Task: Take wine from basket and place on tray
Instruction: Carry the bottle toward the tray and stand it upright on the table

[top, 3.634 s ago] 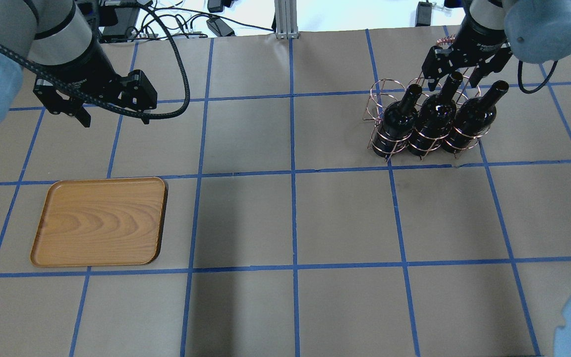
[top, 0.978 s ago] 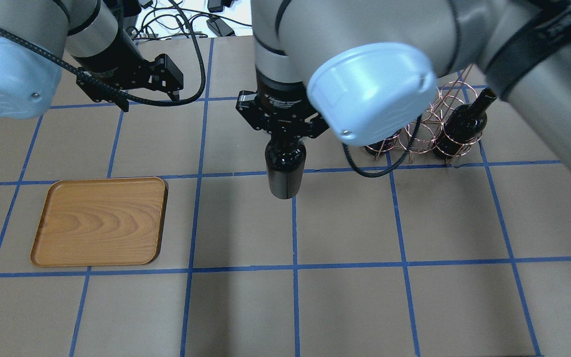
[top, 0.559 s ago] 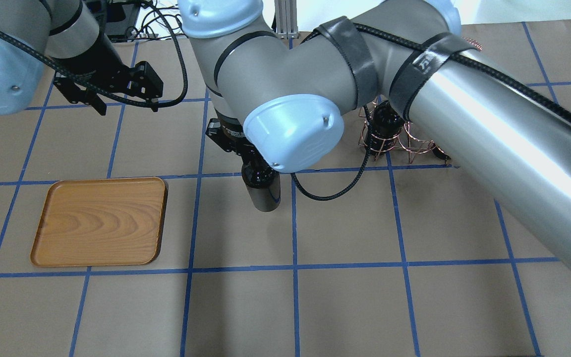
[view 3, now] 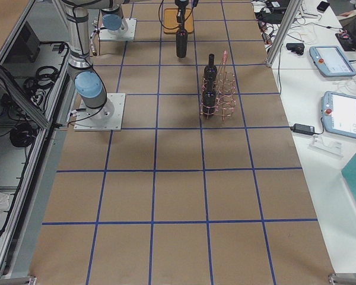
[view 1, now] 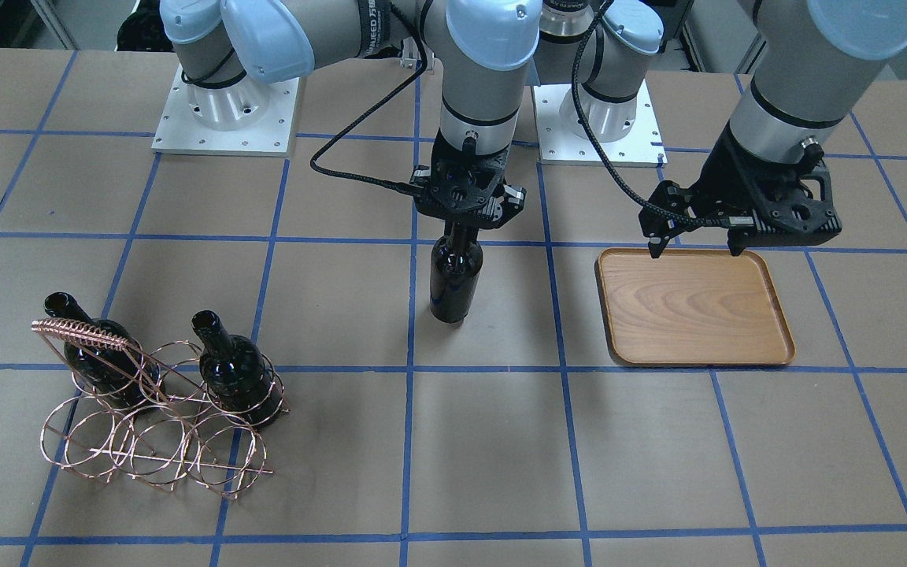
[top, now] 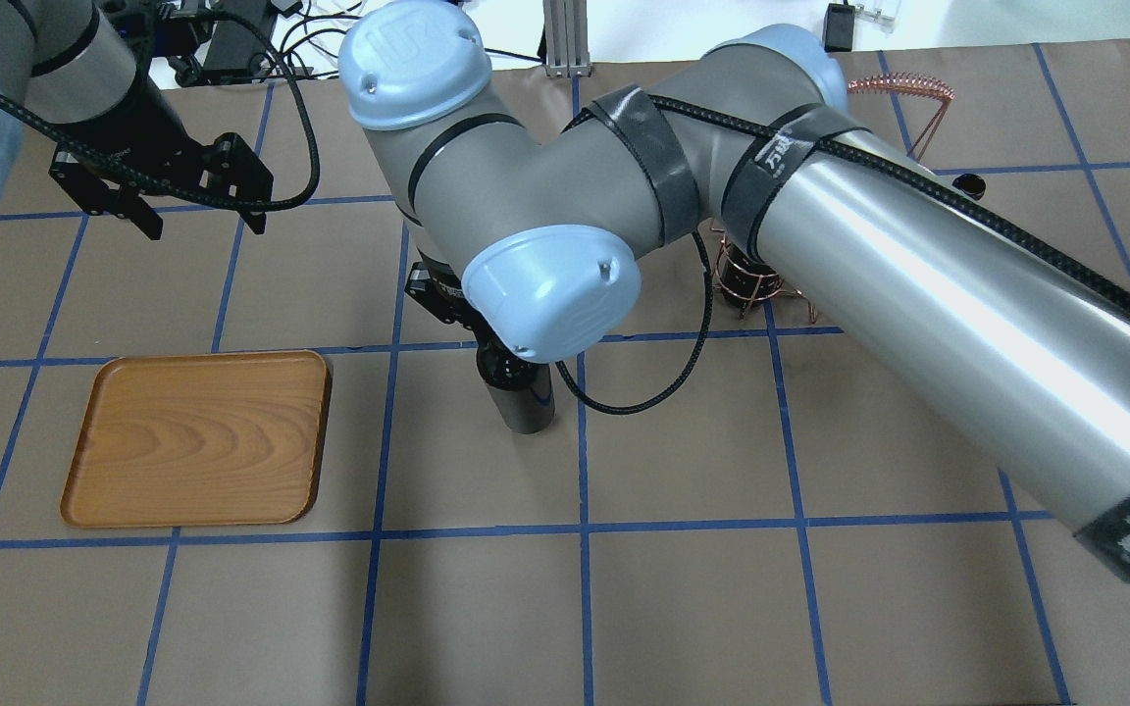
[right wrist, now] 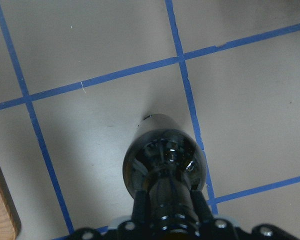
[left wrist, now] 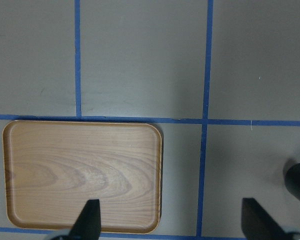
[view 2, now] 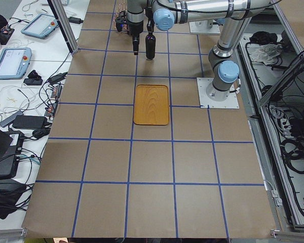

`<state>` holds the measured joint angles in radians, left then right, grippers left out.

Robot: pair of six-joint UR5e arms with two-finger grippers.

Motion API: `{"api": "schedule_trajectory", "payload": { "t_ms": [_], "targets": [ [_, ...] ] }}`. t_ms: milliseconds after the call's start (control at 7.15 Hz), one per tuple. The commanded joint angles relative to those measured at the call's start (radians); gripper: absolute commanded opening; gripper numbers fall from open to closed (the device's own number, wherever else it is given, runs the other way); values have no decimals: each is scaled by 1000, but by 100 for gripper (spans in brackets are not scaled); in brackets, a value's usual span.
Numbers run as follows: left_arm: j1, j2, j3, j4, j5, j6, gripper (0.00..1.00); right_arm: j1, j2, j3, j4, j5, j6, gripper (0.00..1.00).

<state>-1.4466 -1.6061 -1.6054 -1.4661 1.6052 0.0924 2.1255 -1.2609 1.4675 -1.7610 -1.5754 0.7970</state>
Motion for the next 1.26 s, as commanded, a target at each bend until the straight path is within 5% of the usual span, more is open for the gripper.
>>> {"api": "schedule_trajectory", "payload": {
  "t_ms": [0, 140, 280, 559, 839, 1118],
  "targets": [
    [-3, 18, -14, 0, -5, 4, 100, 1, -3, 40, -70, -15, -5, 36],
    [-3, 18, -15, 12, -7, -12, 100, -1, -3, 43, -68, -18, 8, 99],
    [-5, 26, 13, 0, -4, -51, 100, -15, -17, 31, -66, -6, -8, 100],
    [-26, -7, 193, -235, 2, -105, 98, -85, -110, -4, 13, -6, -193, 100],
    [-58, -14, 158, -208, -11, -158, 99, -252, -236, -38, 179, -15, -466, 100],
    [-257, -66, 136, -88, -11, -389, 99, -376, -313, -30, 265, -12, -605, 100]
  ]
}}
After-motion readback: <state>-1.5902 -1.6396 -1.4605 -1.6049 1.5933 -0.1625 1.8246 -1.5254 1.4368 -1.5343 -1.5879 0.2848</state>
